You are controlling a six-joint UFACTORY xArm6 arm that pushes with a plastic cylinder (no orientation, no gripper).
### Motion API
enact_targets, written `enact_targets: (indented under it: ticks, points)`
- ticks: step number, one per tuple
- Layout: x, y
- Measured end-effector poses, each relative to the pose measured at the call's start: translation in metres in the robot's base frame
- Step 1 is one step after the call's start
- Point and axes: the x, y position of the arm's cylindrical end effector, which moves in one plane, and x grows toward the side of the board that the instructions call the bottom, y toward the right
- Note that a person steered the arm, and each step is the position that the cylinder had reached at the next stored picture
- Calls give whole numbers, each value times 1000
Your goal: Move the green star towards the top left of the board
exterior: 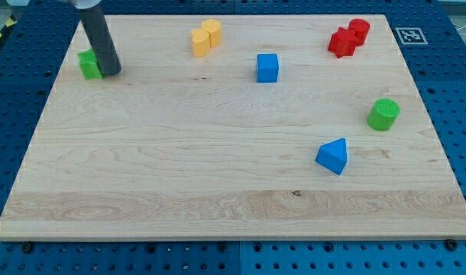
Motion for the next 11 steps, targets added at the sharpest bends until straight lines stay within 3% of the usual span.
enact_targets:
  ticks: [1,3,9,11]
  points:
    - [5,10]
    - [71,-3]
    - [-32,-17]
    - [-16,8]
